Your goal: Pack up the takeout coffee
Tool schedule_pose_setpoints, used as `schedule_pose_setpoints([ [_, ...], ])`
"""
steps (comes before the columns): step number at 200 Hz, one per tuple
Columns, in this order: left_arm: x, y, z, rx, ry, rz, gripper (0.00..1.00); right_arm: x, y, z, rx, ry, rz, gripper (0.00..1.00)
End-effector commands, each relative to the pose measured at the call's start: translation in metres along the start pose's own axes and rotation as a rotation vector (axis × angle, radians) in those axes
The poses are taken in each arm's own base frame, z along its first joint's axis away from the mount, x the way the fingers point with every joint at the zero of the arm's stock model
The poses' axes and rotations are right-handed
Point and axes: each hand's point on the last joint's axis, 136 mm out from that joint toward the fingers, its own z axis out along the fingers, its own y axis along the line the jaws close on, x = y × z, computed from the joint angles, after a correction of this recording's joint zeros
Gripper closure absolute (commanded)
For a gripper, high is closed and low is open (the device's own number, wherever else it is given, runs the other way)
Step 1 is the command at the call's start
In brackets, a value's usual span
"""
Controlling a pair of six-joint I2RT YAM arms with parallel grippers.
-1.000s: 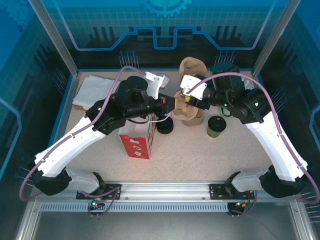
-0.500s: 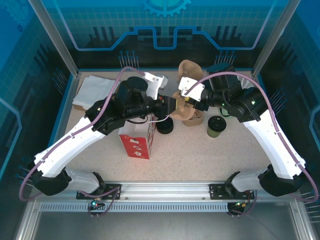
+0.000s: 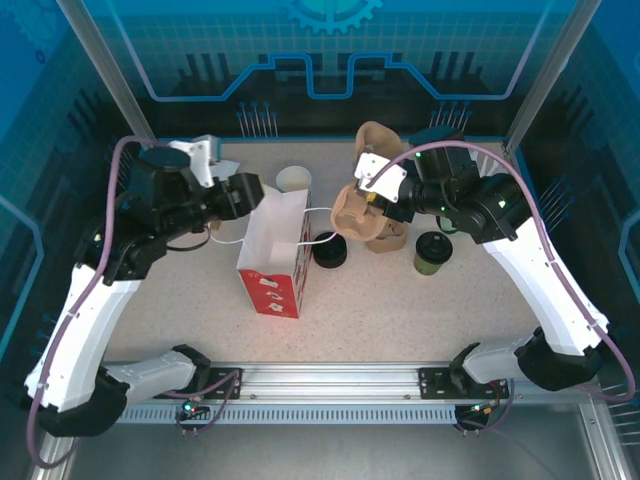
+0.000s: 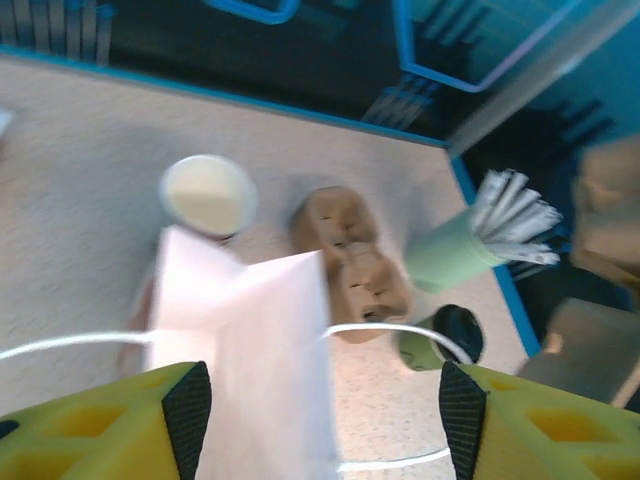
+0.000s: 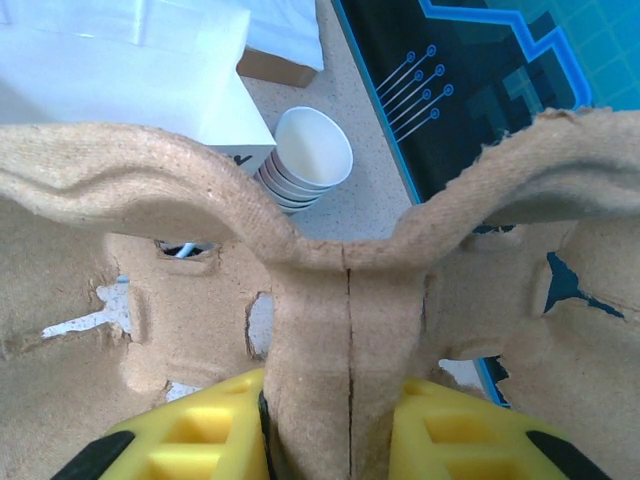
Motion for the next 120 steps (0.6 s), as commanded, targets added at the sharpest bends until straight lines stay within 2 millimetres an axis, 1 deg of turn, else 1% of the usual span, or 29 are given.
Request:
schedule_pose_setpoints([
  [1, 0.035, 0.036, 0.002, -0.096, 0.162, -0.078, 0.33, -0.030, 0.002, -0.001, -0.019, -0.100, 0.026, 0.72],
  [6, 0.038, 0.041, 0.004, -0.104, 0.176, -0.090, 0.33, -0.036, 0.003, -0.002, -0.026, -0.121, 0.031, 0.72],
  [21, 0.047, 0.048, 0.012, -0.096, 0.219, -0.120, 0.33, -0.053, 0.011, -0.003, -0.074, -0.194, 0.061, 0.72],
  [46, 0.063, 0.050, 0.029, -0.063, 0.281, -0.138, 0.34, -0.084, 0.024, -0.010, -0.190, -0.328, 0.155, 0.73],
  [57, 0.070, 0.054, 0.035, -0.073, 0.308, -0.142, 0.35, -0.094, 0.033, -0.011, -0.249, -0.368, 0.196, 0.74],
  [79, 0.083, 0.068, 0.045, -0.126, 0.358, -0.137, 0.37, -0.108, 0.049, -0.010, -0.363, -0.427, 0.275, 0.74],
  [93, 0.088, 0.076, 0.049, -0.159, 0.371, -0.131, 0.38, -0.113, 0.054, -0.009, -0.418, -0.452, 0.325, 0.74],
  [120, 0.093, 0.080, 0.054, -0.166, 0.379, -0.125, 0.46, -0.124, 0.066, -0.012, -0.538, -0.479, 0.414, 0.74],
])
